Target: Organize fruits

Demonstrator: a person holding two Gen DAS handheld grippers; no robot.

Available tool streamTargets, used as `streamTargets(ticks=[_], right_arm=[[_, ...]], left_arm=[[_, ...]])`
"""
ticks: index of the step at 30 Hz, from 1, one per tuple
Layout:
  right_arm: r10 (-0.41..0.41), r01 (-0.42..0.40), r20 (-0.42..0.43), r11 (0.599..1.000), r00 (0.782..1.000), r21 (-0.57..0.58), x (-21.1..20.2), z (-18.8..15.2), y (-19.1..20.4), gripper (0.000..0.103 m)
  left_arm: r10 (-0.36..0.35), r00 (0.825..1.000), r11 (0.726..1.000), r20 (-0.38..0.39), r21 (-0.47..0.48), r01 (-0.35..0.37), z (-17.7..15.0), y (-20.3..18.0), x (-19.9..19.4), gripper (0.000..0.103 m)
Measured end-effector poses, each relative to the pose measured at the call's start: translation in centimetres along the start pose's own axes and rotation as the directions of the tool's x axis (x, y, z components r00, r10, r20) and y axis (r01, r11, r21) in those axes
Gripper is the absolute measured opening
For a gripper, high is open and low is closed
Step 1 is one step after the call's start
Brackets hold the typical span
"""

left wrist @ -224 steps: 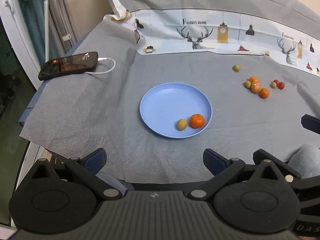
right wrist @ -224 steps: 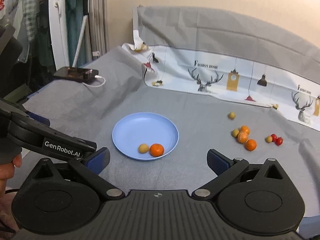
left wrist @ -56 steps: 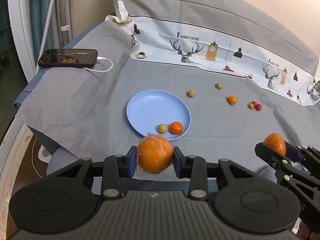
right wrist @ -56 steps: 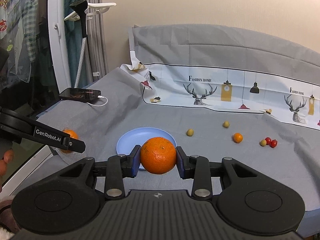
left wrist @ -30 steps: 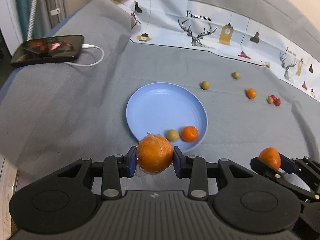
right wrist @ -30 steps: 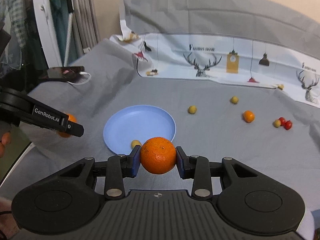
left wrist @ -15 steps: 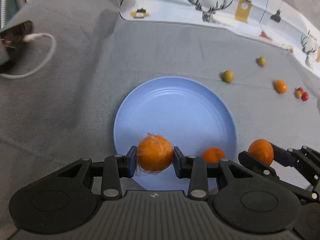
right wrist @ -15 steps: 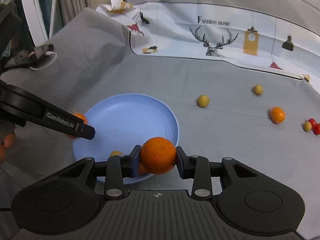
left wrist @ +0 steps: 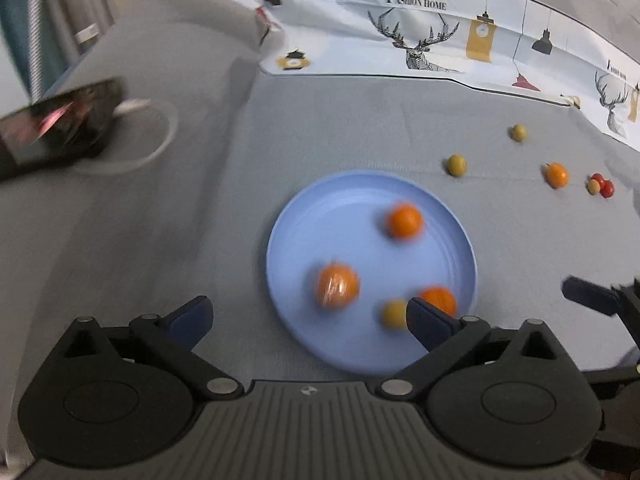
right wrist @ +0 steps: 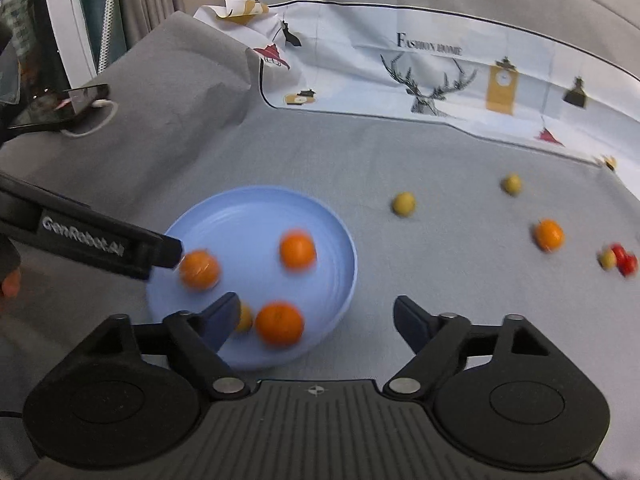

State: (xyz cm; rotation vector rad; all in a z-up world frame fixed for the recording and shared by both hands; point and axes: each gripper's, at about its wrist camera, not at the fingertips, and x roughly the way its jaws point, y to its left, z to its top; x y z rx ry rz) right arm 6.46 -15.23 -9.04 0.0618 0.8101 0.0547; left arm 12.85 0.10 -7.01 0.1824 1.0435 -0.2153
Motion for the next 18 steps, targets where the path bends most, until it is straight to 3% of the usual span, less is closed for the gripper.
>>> streamTargets(ticks=[5,10,18], right_arm=[[0.014,-0.014,0.006,1.000,1.000,0.010,-5.5,-2.8,1.0,0.096],[0.007,0.000,0.097,0.997,0.995,-0.071,-10.2,-4.3,2.8,0.100],[-0.044,0.059,0.219,0.996,0.975,-0.062,-15.4,-5.7,3.6,0.102]], left_arm=[[0.022,1.000,0.998,-0.002,-0.053,-0.022,-3.4,0.3,-4.0,0.103],[0.044,0.998,0.997,0.040,-0.063,-0.042,-6.0,0.2,-7.5,0.103],[0.044,0.992,0.998,0.121,-0.048,-0.038,-9.2,-1.0,-12.0,0.103]])
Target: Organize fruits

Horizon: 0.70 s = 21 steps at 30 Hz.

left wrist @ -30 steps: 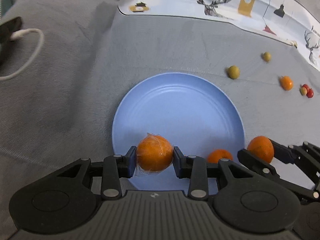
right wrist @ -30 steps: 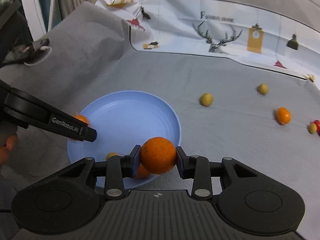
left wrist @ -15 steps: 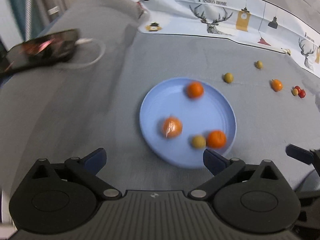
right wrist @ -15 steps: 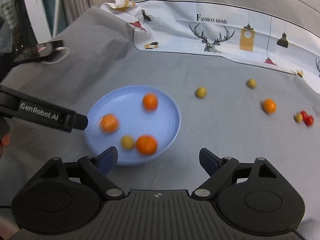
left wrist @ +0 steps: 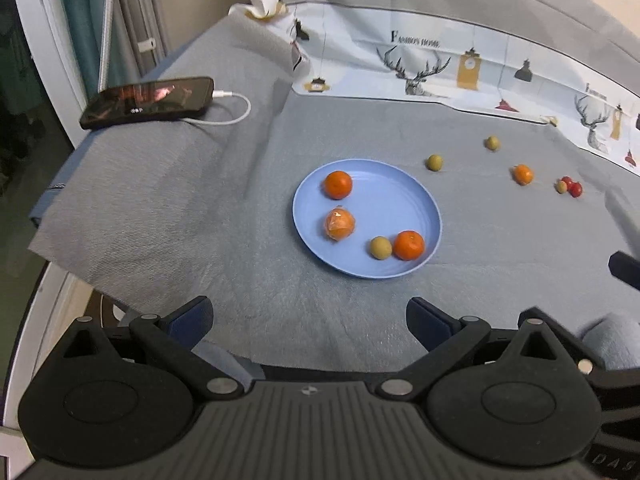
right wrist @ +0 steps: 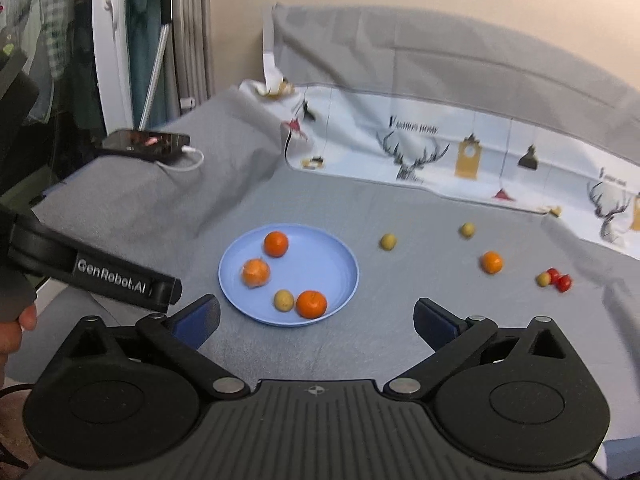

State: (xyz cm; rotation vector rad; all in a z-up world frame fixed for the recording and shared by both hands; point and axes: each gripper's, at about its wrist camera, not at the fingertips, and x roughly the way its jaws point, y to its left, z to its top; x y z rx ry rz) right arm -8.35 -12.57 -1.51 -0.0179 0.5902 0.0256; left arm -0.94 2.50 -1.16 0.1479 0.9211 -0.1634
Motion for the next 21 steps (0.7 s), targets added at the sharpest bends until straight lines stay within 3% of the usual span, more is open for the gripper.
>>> streamTargets(ticks=[9,21], right_arm=[[-0.027,0.027,0.084,1.000,0.996,0.012,-4.1,-0.8,0.5,0.102],[-0.036,0.036,0.122,0.999,0.992,-0.001,-5.5,-1.0,1.1,0.102]], left_arm=[[-0.010,0.996,1.000,0.085,0.009,0.009,-1.6,-0.4,-4.1,0.103],[0.003,0.991,1.000,0.135,0.004,-0.003,-2.0,-0.3,-5.8,0.103]])
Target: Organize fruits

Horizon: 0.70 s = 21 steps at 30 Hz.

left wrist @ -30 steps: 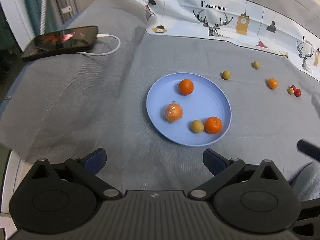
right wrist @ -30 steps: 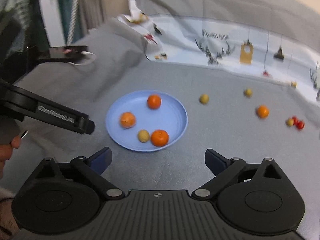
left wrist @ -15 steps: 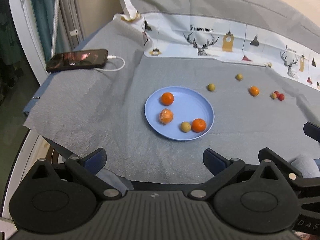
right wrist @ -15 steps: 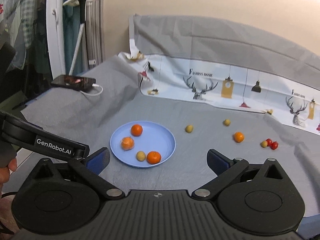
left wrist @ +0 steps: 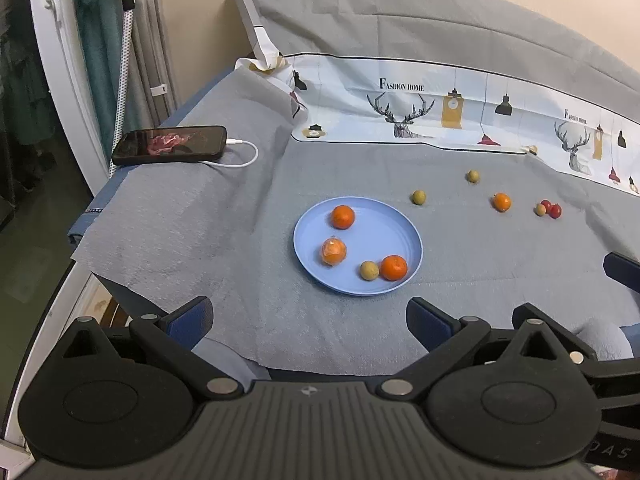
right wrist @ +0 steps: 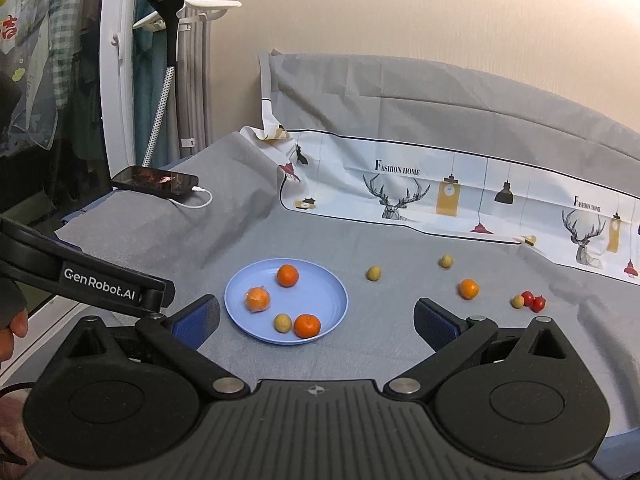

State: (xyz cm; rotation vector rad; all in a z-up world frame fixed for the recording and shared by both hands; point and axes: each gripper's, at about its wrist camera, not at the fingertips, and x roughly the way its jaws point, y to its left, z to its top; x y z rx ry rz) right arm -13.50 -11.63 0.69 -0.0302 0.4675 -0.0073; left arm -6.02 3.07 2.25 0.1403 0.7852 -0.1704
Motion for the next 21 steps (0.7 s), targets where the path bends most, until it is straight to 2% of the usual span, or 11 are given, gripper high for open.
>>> streamTargets(ticks=[21], right_arm=[[0.001,-0.001,-0.041,1.000,0.999,0.008,0.7,-0.3,-0.1,0.102]], left_arm=[[-0.001,1.000,1.000,-0.023,0.003,0.001,0.0,0.1,1.1,0.103]])
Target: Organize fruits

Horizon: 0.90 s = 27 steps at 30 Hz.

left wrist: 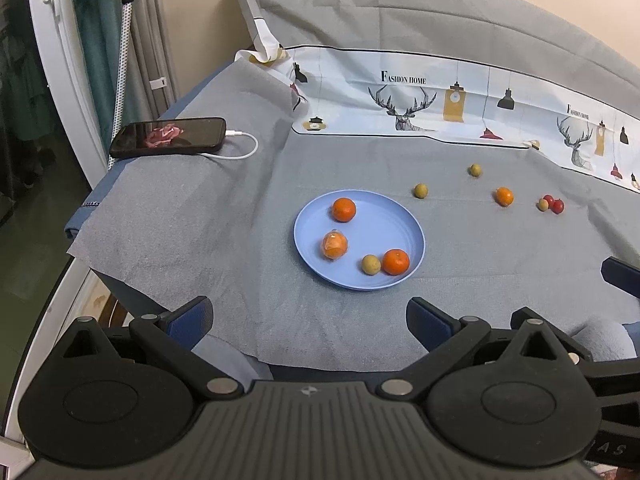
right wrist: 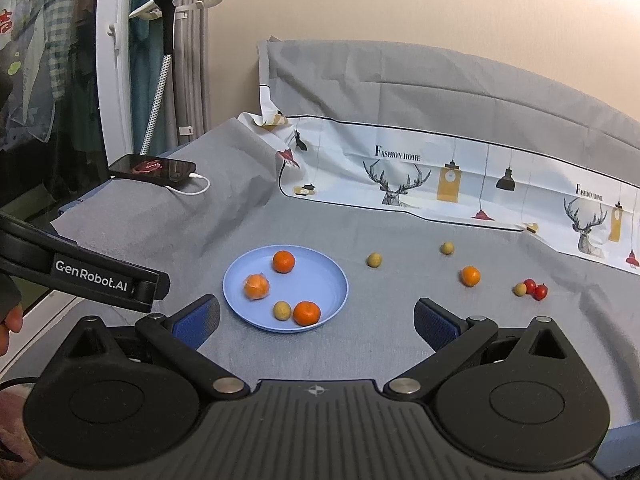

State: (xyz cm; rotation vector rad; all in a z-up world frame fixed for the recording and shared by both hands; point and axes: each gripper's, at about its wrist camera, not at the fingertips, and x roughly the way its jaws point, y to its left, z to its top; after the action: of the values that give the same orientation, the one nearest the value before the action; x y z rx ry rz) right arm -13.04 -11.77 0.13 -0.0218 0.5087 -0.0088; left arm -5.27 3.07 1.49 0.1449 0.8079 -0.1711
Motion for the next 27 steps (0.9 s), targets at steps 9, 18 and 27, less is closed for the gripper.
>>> streamTargets(ticks=[9,18,27], right_arm=[[-0.008,0.009,-0.028,0.999,1.000,0.045,0.9,-0.3,-0.9,0.102],[-0.043,0.053,-0.073,0.989,0.996,0.136,2.7,-1.4,-3.1,0.102],[-0.102,0.130,-0.125,0.962,0.987,0.242,5.7,-2.3,-6.7,0.102]], left_arm=[[-0.001,1.000,1.000,-0.027,0.018,0.001,0.3,-0.2,1.2,0.103],[-0.005,0.998,0.999,-0.066,0.046,0.008,1.0,-1.5,3.2,0.103],[-0.020,0.992,0.998,-0.121,0.055,0.027,4.4,-4.0,7.6,0.103]])
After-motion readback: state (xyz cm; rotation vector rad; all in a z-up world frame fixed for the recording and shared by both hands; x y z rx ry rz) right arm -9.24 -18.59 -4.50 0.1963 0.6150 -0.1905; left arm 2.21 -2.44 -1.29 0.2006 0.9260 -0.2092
